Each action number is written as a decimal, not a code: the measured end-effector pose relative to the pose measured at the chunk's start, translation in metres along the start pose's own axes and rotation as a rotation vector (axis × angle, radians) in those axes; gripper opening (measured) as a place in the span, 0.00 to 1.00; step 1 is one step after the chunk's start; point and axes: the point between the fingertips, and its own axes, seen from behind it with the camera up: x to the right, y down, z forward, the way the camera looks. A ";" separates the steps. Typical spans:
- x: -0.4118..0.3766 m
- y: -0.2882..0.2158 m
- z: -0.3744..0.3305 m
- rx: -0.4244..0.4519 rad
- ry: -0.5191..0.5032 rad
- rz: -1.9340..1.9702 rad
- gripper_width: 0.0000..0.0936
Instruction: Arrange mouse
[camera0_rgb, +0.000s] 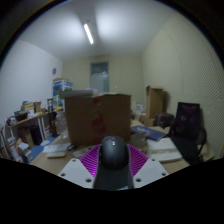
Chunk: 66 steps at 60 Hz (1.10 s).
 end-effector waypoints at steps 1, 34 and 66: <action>-0.007 0.002 0.003 -0.019 -0.014 0.000 0.40; -0.051 0.163 0.044 -0.429 -0.054 -0.088 0.41; -0.050 0.151 0.014 -0.389 -0.159 -0.028 0.91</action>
